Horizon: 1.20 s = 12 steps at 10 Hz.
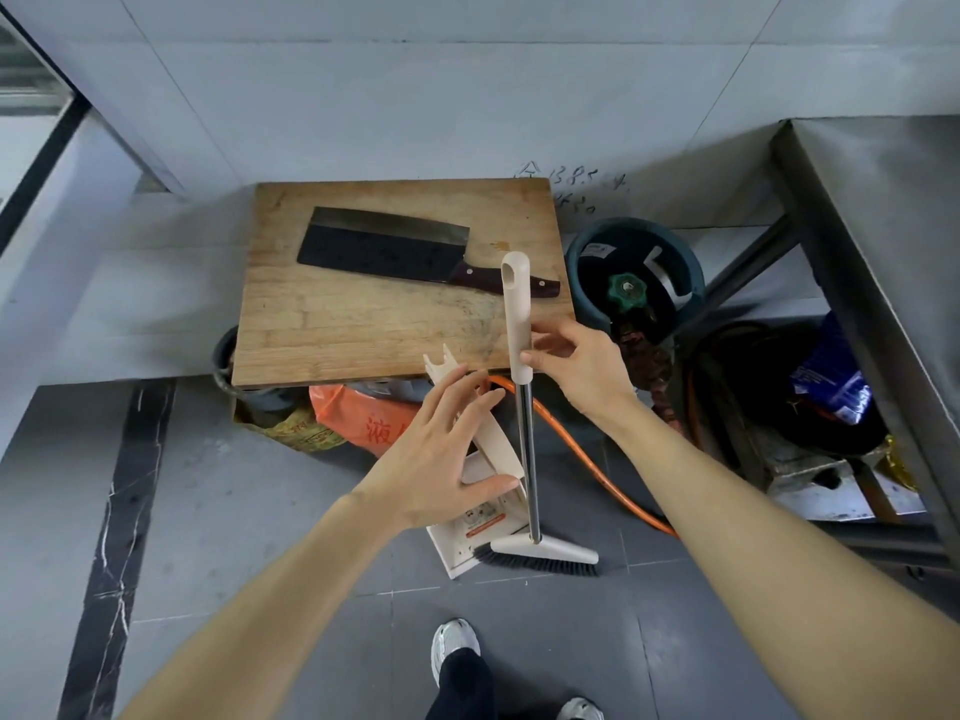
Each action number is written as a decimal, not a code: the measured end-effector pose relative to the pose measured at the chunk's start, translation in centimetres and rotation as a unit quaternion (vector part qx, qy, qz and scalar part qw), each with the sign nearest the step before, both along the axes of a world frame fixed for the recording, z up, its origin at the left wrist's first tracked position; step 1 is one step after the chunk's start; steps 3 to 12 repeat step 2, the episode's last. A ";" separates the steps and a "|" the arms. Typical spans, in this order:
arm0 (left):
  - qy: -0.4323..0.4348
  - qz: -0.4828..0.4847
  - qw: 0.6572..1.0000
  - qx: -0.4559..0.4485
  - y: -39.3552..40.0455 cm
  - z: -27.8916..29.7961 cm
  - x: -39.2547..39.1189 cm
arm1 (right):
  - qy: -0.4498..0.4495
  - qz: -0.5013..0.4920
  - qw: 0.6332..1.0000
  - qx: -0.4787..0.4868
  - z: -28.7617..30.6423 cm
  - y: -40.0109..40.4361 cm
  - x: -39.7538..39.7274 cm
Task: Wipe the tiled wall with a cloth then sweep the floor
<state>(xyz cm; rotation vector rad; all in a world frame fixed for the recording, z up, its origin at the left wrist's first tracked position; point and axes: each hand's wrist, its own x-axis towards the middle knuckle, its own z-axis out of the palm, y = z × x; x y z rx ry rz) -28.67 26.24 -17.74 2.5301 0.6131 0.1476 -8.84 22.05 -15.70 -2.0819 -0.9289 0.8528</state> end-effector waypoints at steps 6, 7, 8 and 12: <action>0.056 0.002 0.998 0.016 -0.3 2.1 0.2 | 0.002 -0.025 1.000 -0.001 1.6 -3.0 0.4; 0.056 0.002 0.998 0.016 -0.3 2.1 0.2 | 0.002 -0.025 1.000 -0.001 1.6 -3.0 0.4; 0.056 0.002 0.998 0.016 -0.3 2.1 0.2 | 0.002 -0.025 1.000 -0.001 1.6 -3.0 0.4; 0.056 0.002 0.998 0.016 -0.3 2.1 0.2 | 0.002 -0.025 1.000 -0.001 1.6 -3.0 0.4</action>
